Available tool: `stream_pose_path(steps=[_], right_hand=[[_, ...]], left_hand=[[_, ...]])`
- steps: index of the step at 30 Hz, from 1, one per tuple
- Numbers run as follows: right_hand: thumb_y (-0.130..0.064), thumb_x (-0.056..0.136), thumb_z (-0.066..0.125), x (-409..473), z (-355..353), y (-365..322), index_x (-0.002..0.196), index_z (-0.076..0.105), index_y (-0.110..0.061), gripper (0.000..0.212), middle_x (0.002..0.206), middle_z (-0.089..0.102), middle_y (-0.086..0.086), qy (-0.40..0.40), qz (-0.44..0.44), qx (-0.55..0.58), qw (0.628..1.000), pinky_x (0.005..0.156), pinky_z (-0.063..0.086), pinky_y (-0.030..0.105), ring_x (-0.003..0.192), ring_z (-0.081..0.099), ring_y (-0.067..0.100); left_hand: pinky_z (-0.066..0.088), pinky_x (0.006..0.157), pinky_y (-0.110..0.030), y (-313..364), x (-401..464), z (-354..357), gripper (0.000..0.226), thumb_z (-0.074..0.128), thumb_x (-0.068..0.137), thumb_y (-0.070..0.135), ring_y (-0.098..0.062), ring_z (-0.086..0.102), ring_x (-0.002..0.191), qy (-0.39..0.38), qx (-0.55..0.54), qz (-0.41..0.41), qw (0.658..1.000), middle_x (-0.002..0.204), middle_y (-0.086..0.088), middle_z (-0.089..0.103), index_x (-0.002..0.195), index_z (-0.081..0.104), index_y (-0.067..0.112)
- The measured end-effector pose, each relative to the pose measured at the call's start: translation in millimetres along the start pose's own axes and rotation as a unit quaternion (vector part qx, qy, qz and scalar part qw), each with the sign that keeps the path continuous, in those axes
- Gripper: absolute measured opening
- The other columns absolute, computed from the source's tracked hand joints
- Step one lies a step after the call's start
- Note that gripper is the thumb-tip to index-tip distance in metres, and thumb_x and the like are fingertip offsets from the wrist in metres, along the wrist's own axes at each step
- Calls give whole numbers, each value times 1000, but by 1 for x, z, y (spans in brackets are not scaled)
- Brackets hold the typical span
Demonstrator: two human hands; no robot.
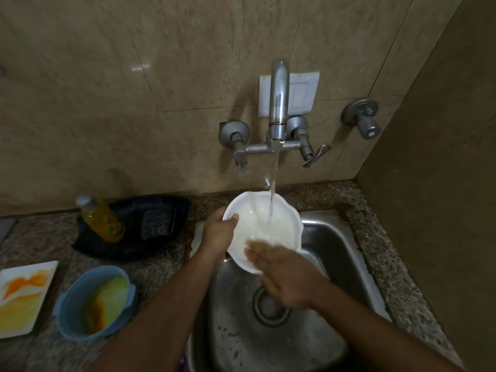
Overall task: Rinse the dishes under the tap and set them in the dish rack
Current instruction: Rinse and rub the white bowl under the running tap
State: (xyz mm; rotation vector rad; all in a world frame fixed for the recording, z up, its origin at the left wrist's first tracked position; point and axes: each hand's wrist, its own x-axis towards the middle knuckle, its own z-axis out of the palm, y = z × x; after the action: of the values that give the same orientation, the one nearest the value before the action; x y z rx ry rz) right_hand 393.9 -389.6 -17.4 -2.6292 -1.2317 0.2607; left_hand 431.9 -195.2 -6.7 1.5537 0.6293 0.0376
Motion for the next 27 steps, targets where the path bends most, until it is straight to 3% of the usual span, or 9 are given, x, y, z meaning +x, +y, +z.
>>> stream_pose_path(steps=[3,5,9,14,18,20,22,24,27], right_hand=[[-52,100,28,19,-13,16,157,12,-15,69,163,14,11,-13,130,-24,991,120,12,42,149,16,27],[-48,101,28,38,-16,1,157,1,-11,72,164,-1,12,-27,116,-14,993,121,7,41,151,6,27],[-41,101,34,17,-21,-15,157,8,-13,68,163,15,6,-74,31,34,996,119,12,33,149,18,19],[-56,98,21,11,-15,9,157,2,-14,74,164,-3,5,-69,153,-24,986,120,-6,35,151,-6,21],[-56,98,29,8,-18,-6,155,18,-18,70,161,24,3,-42,124,58,990,121,15,36,148,21,20],[-57,98,29,-6,-24,6,156,15,-21,69,160,25,0,-67,121,44,989,120,20,37,146,27,19],[-61,96,25,0,-24,15,157,5,-18,77,163,13,4,-50,163,4,985,121,15,39,149,18,23],[-60,96,27,15,-24,9,156,-8,-13,83,164,-1,9,-6,187,7,982,122,7,39,151,5,24],[-50,99,34,12,-21,-4,156,-5,-12,78,164,8,5,-16,125,63,990,120,10,31,149,15,20]], left_hand=[[56,89,-48,-13,-8,4,21,60,95,20,-27,69,94,-40,25,-33,998,105,-7,73,113,69,17],[55,91,-49,-17,-9,8,22,61,95,24,-28,71,95,-69,-10,-51,996,102,-8,75,111,71,13],[56,91,-50,-20,-9,14,28,60,95,34,-29,72,93,-91,-24,-81,992,98,-9,76,109,71,13],[56,89,-48,-11,-21,44,26,55,98,35,-29,72,92,-134,-61,-106,983,97,-9,76,108,71,17],[59,74,-37,-5,-14,55,24,60,96,31,-24,72,79,-105,-73,-119,985,80,-3,77,108,73,14],[58,83,-49,-12,-11,57,24,63,92,36,-31,72,88,-109,-61,-105,987,90,-7,77,104,73,18],[55,88,-56,-14,-13,62,24,64,90,38,-34,72,91,-121,-57,-94,987,94,-11,76,98,73,18],[58,85,-51,-4,-17,68,25,61,93,38,-32,73,87,-127,-51,-95,986,92,-12,76,99,73,17],[61,67,-35,7,-12,61,25,59,96,33,-26,72,74,-106,-43,-105,988,85,-11,75,103,72,13]])
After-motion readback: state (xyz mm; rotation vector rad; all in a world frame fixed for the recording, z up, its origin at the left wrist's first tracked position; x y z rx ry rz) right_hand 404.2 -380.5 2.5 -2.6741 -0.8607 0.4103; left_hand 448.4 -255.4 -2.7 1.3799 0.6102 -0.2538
